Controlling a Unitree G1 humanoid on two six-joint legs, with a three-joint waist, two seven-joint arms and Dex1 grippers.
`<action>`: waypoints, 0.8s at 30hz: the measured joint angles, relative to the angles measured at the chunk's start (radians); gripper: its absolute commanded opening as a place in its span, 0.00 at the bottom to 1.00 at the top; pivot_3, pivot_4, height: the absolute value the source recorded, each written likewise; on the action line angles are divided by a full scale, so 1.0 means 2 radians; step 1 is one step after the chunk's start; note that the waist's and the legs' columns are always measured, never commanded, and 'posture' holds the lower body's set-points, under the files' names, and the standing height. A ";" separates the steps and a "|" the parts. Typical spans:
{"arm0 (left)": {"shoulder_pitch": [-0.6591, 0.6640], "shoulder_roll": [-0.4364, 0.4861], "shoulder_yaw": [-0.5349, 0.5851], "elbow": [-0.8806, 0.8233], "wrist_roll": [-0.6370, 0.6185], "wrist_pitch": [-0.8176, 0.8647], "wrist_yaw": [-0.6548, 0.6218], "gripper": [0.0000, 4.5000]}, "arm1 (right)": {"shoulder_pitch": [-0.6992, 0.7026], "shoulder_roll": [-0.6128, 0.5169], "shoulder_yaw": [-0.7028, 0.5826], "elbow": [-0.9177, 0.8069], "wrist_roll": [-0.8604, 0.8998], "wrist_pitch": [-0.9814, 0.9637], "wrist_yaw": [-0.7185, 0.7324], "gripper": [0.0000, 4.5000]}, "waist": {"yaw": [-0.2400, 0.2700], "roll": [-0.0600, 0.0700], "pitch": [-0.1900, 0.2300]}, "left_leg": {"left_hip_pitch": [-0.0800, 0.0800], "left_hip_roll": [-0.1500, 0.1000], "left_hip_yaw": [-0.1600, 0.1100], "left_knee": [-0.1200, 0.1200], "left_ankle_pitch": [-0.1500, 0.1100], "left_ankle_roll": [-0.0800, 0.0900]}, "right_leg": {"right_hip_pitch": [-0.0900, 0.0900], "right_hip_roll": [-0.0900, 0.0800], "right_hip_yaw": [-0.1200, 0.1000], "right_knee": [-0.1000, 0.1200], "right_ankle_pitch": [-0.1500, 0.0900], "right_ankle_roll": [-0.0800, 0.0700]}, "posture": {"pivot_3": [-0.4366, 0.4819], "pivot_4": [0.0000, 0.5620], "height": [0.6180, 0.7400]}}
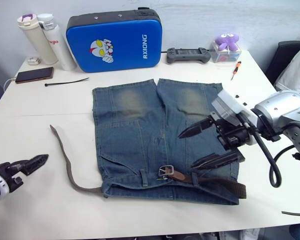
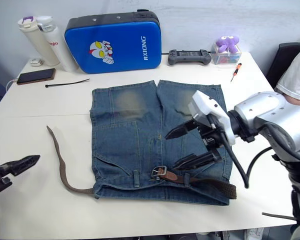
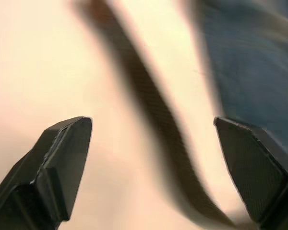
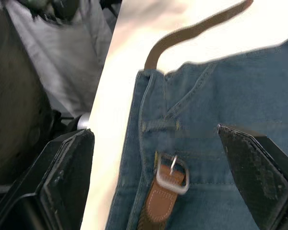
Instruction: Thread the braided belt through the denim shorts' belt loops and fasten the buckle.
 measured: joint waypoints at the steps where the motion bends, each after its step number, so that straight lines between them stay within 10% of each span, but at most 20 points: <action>1: -0.018 -0.011 -0.010 0.002 0.009 0.005 0.016 1.00 | -0.011 0.005 0.001 -0.002 0.000 0.006 -0.006 0.98 | 0.001 -0.001 0.000 | 0.000 0.000 0.000 0.000 0.000 0.000 | 0.000 0.000 0.000 0.000 0.000 0.000 | 0.48 0.27 1.00; 15: -0.160 -0.069 -0.076 0.092 0.079 0.000 0.089 1.00 | -0.052 0.040 0.003 -0.034 0.007 0.114 -0.095 0.98 | 0.006 -0.005 -0.001 | -0.009 0.000 0.001 0.005 0.001 -0.004 | -0.009 0.000 -0.001 0.003 0.000 0.000 | 0.48 0.27 1.00; 24: -0.165 -0.080 -0.111 0.108 0.097 -0.023 0.090 0.21 | 0.044 -0.034 -0.061 -0.059 0.011 0.098 -0.073 1.00 | 0.020 -0.005 -0.001 | -0.009 0.000 0.000 0.006 -0.001 -0.002 | -0.007 0.000 -0.001 0.002 0.000 0.000 | 0.48 0.27 1.00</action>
